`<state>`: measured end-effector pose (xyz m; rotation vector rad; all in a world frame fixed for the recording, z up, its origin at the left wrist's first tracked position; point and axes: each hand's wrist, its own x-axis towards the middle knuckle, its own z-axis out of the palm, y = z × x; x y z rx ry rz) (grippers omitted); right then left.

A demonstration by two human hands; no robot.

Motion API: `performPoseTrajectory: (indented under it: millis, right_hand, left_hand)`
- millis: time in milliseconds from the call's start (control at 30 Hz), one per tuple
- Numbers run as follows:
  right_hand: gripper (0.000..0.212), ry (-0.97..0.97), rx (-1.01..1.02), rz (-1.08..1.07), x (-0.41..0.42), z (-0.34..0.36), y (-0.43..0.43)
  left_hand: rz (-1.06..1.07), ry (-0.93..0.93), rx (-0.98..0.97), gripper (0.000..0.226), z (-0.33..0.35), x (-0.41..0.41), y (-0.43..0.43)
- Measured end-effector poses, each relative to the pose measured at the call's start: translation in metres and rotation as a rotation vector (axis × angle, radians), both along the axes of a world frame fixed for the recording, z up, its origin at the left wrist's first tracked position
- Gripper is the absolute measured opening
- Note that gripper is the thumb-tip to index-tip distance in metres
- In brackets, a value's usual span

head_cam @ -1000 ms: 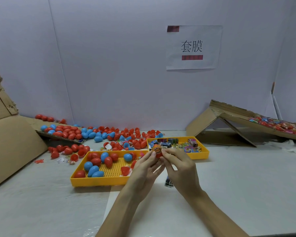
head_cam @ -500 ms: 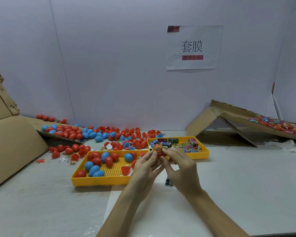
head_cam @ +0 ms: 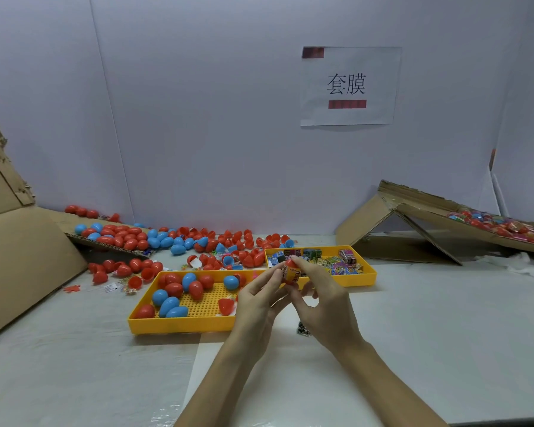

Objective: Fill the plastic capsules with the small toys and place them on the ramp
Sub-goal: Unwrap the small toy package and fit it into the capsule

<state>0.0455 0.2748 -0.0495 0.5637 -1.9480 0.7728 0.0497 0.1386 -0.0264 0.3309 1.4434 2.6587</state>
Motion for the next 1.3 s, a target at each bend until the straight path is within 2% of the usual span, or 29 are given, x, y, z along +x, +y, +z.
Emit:
performPoseTrajectory:
  millis: [133,333,667,867,967,1033,1100,1200,1300]
  right_hand:
    - [0.056,-0.037,-0.019,0.023,0.001,0.001,-0.001]
    - [0.053,-0.052,-0.051,0.049,0.0,-0.001,-0.001]
    - [0.055,-0.068,-0.086,0.109,0.0,-0.001,0.0]
    - [0.054,-0.096,-0.127,0.121,-0.001,-0.001,0.001]
    - [0.052,-0.058,-0.068,0.137,-0.002,-0.001,0.002]
    - [0.044,0.0,0.011,0.117,-0.003,0.0,0.0]
    - [0.036,0.024,0.003,0.079,-0.005,0.0,-0.001]
    - [0.03,-0.057,-0.176,-0.012,-0.009,0.004,0.009]
    - [0.014,-0.329,-0.558,-0.004,-0.011,0.011,0.026]
  left_hand:
    - [-0.041,-0.005,0.036,0.023,0.001,0.0,-0.002]
    - [-0.013,-0.018,0.059,0.03,0.0,-0.002,-0.001]
    - [-0.001,-0.011,0.054,0.02,0.0,-0.001,-0.001]
    - [0.025,-0.025,0.082,0.028,0.0,-0.002,0.0]
    - [0.13,0.051,-0.052,0.026,-0.002,-0.001,0.003]
    - [0.229,0.119,-0.194,0.02,-0.005,0.0,0.005]
    - [0.31,0.156,-0.273,0.018,-0.006,-0.002,0.007]
    - [0.414,0.294,-0.416,0.015,-0.009,-0.003,0.01]
    - [0.473,0.578,-0.718,0.019,-0.018,-0.001,0.013]
